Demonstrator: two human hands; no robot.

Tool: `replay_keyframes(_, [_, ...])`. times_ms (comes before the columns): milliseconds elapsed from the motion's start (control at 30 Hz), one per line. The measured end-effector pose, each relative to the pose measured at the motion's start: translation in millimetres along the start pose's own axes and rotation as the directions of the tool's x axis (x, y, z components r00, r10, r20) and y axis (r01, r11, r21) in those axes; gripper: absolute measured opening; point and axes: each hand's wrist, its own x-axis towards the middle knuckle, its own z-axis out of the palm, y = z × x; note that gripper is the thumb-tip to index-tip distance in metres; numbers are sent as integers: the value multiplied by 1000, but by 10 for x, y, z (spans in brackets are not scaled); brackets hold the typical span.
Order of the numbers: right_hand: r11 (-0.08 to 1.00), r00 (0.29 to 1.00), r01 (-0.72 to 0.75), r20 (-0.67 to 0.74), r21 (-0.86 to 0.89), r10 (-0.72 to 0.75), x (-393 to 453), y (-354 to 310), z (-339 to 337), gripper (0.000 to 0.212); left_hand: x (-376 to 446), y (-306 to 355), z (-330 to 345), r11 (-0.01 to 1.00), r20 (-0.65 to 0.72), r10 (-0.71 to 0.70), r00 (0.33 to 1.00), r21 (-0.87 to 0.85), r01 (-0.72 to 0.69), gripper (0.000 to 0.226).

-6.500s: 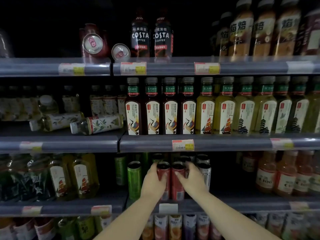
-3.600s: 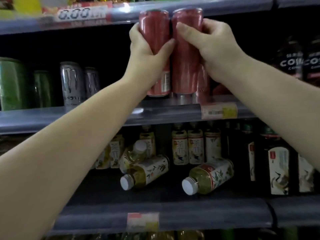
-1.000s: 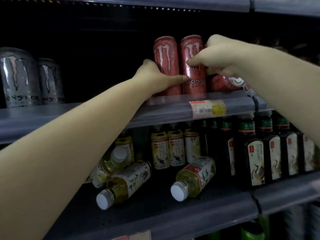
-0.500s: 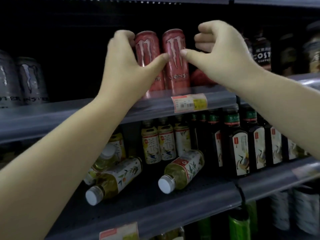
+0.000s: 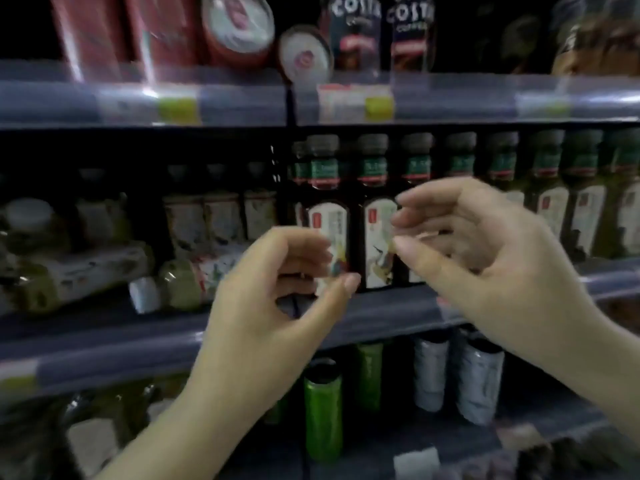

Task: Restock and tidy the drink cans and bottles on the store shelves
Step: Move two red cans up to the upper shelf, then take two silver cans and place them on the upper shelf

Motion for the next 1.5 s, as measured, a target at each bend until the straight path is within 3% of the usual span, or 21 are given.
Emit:
replay_keyframes(133, [986, 984, -163, 78, 40, 159, -510, 624, -287, 27, -403, -51, 847, 987, 104, -159, 982, -15, 161, 27])
replay_keyframes(300, [935, 938, -346, 47, 81, 343, -1076, 1362, -490, 26, -786, -373, 1631, 921, 197, -386, 901, 22, 389, 22])
replay_keyframes(467, [881, 878, -473, -83, -10, 471, -1471, 2023, -596, 37, -979, -843, 2198, 861, 173, -509, 843, 118, 495, 33])
replay_keyframes(633, [802, 792, -596, -193, -38, 579, -1669, 2498, -448, 57, -1013, -1119, 2643, 796, 118, -605, 787, 71, 601, 60])
replay_keyframes(867, [691, 692, -721, 7, -51, 722, -1673, 2887, -253, 63, -842, -1324, 3023, 767, 62, -642, 765, 30, 641, 70])
replay_keyframes(1033, [705, 712, -702, -65, -105, 699, -1731, 2927, -247, 54, -737, -1404, 3154, 746, 28, -665, 746, 16, 665, 51])
replay_keyframes(1233, [804, 810, -587, -68, -98, 583, -1702, 2713, -390, 59, -826, -1191, 2844, 819, 7, -574, 819, -31, 574, 45])
replay_keyframes(1500, [930, 926, -367, 101, 20, 363, -1497, 1905, -402, 62, -1090, -595, 1951, 846, 60, -529, 846, -40, 532, 45])
